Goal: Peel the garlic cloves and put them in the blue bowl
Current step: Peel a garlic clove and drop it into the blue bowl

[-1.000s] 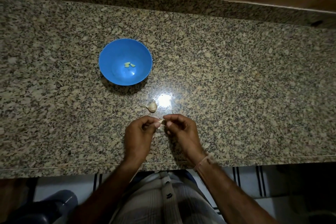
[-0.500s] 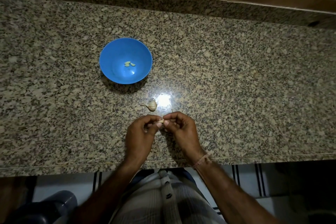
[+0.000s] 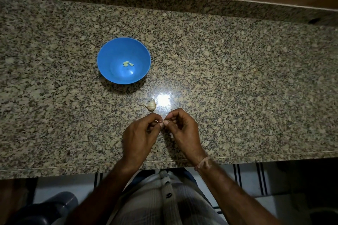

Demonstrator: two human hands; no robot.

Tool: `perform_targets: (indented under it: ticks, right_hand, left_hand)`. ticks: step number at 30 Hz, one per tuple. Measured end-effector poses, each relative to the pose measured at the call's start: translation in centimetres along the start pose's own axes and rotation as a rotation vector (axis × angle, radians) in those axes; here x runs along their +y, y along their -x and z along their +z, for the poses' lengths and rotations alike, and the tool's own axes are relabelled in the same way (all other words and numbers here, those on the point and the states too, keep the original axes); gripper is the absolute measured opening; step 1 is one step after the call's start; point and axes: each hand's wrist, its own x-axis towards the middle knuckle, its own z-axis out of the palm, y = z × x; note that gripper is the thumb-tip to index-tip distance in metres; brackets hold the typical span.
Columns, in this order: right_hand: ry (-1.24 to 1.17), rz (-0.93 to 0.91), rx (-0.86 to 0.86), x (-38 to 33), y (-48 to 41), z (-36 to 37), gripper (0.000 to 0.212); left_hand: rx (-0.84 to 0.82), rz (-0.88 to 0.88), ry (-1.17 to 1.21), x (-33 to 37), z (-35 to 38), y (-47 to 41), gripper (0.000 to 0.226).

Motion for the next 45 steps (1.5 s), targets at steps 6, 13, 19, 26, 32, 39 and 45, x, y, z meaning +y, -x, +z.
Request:
perform_targets:
  ticks: [6, 13, 19, 26, 32, 39, 45]
  right_hand:
    - [-0.023, 0.004, 0.011, 0.2, 0.1, 0.0, 0.012]
    - [-0.13, 0.059, 0.019, 0.6, 0.1, 0.1, 0.013]
    - [-0.212, 0.125, -0.022, 0.1, 0.1, 0.1, 0.011]
    - [-0.041, 0.001, -0.138, -0.6, -0.2, -0.5, 0.008]
    - [-0.006, -0.028, -0.119, -0.3, -0.2, -0.5, 0.005]
    - [0.126, -0.036, -0.055, 1.0, -0.1, -0.4, 0.02]
    - [-0.097, 0.093, -0.065, 0.4, 0.0, 0.0, 0.002]
  left_hand:
    - [-0.032, -0.061, 0.067, -0.5, 0.7, 0.0, 0.017]
    - [-0.024, -0.116, 0.278, -0.3, 1.0, 0.0, 0.022]
    - [-0.033, -0.245, 0.442, 0.0, 1.2, -0.3, 0.022]
    - [-0.031, -0.199, 0.394, 0.2, 0.7, -0.3, 0.019]
    - [-0.028, -0.184, 0.341, 0.1, 0.6, -0.4, 0.02]
    - [0.007, -0.212, 0.308, 0.2, 0.8, -0.4, 0.02]
    - [-0.005, -0.296, 0.35, -0.3, 1.1, -0.5, 0.015]
